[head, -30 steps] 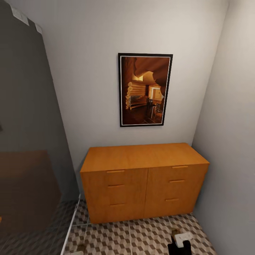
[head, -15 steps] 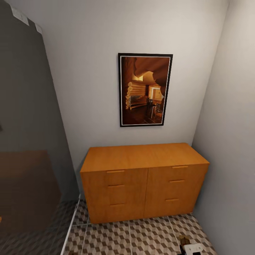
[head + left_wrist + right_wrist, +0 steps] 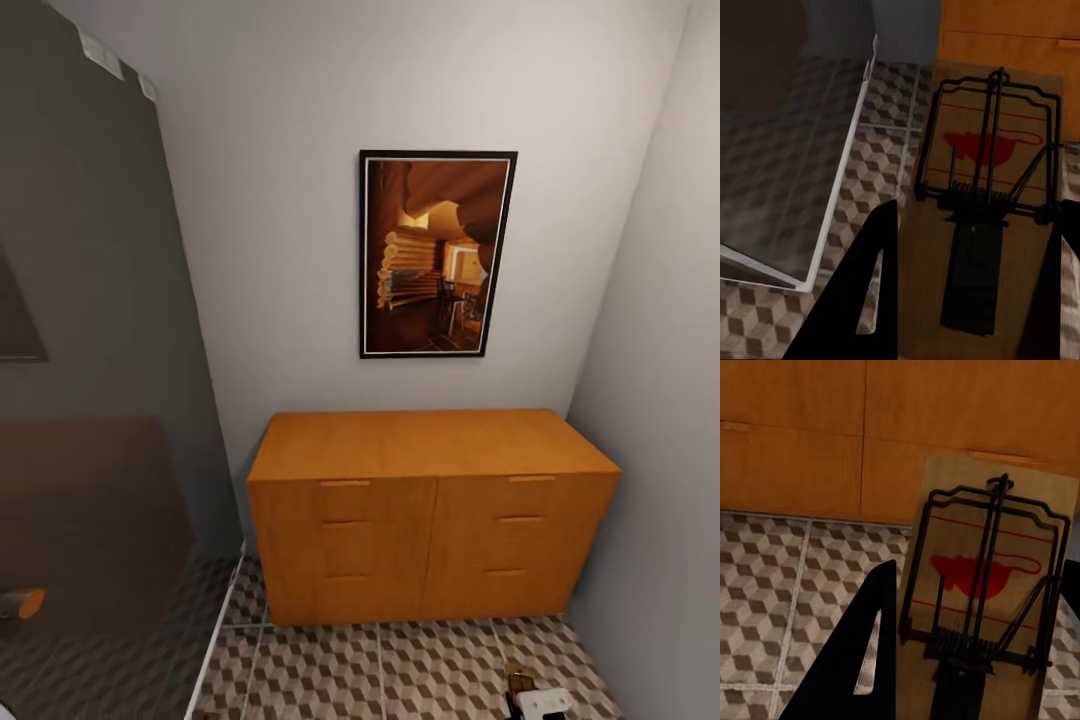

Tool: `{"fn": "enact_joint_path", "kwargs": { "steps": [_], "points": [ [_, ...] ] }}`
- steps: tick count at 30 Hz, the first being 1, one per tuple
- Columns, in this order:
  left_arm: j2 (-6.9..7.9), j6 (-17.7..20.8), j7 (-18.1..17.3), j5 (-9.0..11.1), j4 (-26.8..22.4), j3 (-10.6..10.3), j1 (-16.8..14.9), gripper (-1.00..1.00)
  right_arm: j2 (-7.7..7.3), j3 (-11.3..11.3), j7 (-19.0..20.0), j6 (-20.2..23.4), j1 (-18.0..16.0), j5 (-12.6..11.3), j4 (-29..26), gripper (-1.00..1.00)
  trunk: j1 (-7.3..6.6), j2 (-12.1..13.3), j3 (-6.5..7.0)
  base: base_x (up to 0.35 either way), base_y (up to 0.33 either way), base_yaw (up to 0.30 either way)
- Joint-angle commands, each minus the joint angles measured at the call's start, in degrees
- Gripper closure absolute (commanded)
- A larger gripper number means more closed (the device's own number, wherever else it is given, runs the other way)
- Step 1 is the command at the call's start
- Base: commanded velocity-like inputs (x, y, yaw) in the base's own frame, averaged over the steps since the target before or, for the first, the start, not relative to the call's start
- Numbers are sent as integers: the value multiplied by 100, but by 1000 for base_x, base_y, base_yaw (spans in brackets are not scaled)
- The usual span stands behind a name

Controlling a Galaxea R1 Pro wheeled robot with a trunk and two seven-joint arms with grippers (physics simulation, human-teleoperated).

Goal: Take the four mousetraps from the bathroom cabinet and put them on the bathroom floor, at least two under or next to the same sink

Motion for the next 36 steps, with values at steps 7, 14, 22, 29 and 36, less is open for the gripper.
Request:
{"fn": "enact_joint_path", "kwargs": {
  "steps": [7,14,22,29,36],
  "points": [
    [-13,-15,17,13,15,-59,-2,100,17,49,-25,-29,-10,0,21,100,2,-5,-2,0,0,298],
    [-38,-15,17,25,14,-50,-6,100,19,49,-25,-30,-5,0,21,100,2,-5,-2,0,0,300],
    [-43,-4,31,33,17,-40,-4,100,19,49,-25,-30,-7,0,21,100,2,-5,-2,0,0,300],
    [-43,-7,283,38,16,-33,-1,100,19,49,-24,-30,-6,-4,21,100,2,-5,-2,0,0,300],
    [-41,-7,324,39,16,-34,-1,100,19,49,-26,-30,-7,-8,21,100,2,-5,-2,0,0,300]
  ]
}}
